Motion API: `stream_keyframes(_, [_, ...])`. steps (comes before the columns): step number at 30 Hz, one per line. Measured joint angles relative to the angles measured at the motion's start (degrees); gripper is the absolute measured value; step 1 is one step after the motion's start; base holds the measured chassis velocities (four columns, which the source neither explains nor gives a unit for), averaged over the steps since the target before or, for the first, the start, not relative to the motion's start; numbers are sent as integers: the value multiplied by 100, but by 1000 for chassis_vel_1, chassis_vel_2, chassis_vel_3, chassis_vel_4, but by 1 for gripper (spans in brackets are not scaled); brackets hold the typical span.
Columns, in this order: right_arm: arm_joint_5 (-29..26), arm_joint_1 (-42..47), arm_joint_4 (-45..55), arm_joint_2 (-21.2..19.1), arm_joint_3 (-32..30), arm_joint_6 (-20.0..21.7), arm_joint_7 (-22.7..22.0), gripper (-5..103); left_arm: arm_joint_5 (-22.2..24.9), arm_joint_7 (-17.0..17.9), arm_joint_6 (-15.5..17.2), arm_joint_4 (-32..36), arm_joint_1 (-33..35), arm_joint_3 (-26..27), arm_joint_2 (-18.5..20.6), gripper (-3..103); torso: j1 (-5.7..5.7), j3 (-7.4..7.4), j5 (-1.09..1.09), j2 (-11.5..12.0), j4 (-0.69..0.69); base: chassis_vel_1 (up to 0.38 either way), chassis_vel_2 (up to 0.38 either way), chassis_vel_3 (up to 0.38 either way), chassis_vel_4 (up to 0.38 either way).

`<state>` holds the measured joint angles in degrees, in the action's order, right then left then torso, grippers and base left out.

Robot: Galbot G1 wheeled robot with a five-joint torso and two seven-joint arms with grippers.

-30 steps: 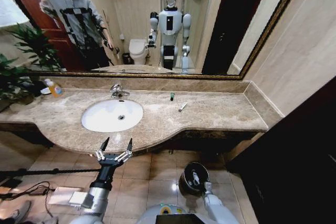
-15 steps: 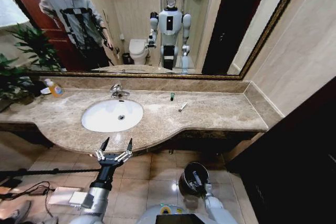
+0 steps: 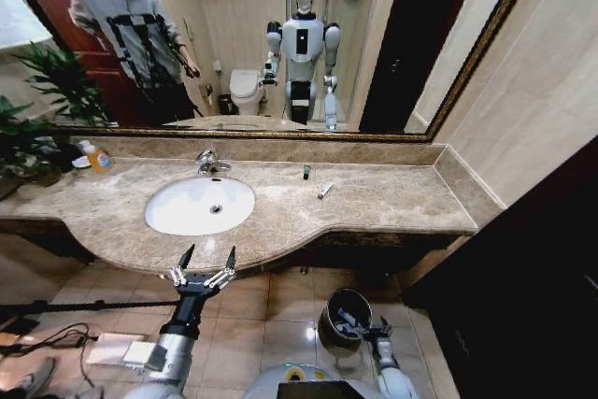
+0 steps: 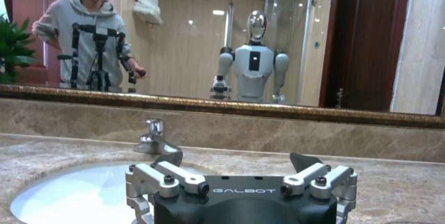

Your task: Pick up the trash from the sink and place it in the trash bin.

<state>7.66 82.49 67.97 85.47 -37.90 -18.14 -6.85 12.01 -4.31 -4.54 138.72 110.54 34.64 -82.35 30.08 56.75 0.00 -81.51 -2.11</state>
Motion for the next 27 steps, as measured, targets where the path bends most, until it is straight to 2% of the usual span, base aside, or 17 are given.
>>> stream_keyframes(5, [-128,543,1037,73,-87,-181,-253,100,0,0,0,0,0,0,0,100,0,0,1,0,0,0,0,0,0])
stream_keyframes(8, [-291,1058,2031,186,-211,60,-306,100,0,-1,0,0,0,0,0,100,0,0,-1,0,1,0,0,0,0])
stream_keyframes(11, [-347,1208,2353,216,-250,106,-320,100,0,-1,0,0,0,0,0,100,0,0,0,0,1,0,0,0,0])
stream_keyframes(13, [-506,1445,2998,251,-291,178,-318,100,0,0,0,0,0,0,0,100,0,0,-1,0,1,0,0,0,0])
stream_keyframes(19, [-1010,1355,3973,223,-248,107,-204,100,0,0,0,0,0,0,0,100,0,0,0,0,0,0,0,0,0])
stream_keyframes(24, [-1422,1051,4859,190,-136,680,120,100,0,0,0,0,0,0,0,100,1,1,-1,0,0,0,0,0,0])
stream_keyframes(27, [-1484,913,5010,187,-81,835,273,100,0,0,0,0,0,0,0,100,1,1,0,0,0,0,0,0,0])
